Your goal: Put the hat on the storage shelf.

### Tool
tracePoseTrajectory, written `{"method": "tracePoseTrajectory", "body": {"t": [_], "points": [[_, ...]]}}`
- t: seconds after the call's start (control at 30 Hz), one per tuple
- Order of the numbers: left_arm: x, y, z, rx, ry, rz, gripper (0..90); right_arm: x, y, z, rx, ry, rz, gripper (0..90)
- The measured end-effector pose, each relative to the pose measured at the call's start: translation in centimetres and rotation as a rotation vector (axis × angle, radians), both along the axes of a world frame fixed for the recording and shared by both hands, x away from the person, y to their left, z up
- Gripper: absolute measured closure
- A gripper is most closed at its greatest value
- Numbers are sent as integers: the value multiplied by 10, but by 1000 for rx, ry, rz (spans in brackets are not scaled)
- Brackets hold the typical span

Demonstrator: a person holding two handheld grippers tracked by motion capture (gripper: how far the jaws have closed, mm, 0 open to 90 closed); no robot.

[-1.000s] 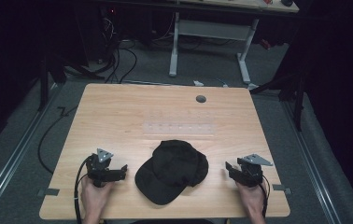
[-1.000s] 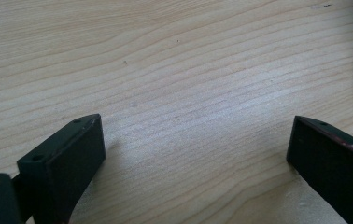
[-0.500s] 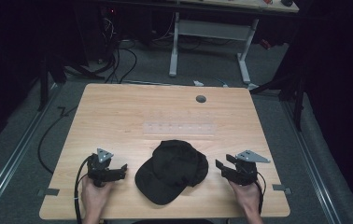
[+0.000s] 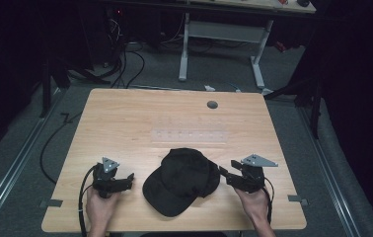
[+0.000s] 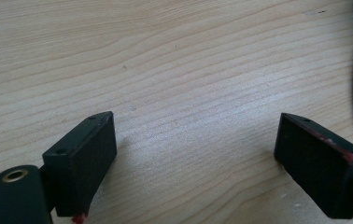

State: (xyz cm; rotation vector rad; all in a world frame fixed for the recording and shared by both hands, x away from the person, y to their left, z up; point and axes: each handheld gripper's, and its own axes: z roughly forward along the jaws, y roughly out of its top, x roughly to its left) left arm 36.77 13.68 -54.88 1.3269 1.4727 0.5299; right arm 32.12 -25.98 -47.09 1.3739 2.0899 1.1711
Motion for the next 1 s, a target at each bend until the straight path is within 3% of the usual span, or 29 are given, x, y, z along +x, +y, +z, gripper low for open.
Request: {"method": "tracePoseTrajectory", "body": {"t": [0.13,0.3,0.37,0.63,0.7,0.87,1.0], "points": [[0,0,0,-3,1,2,138,4,7,0,41,13,33,427],[0,0,0,-4,-1,3,145,9,20,4,7,3,60,426],[0,0,0,-3,0,4,146,15,28,4,-15,23,57,426],[0,0,0,-3,-1,4,147,24,36,7,-5,17,77,397],[0,0,0,-3,-2,4,149,24,37,10,29,2,77,389],[0,0,0,-3,-2,4,150,27,41,15,37,0,91,370],[0,0,0,-3,-2,4,150,33,49,10,20,41,116,358]]}}
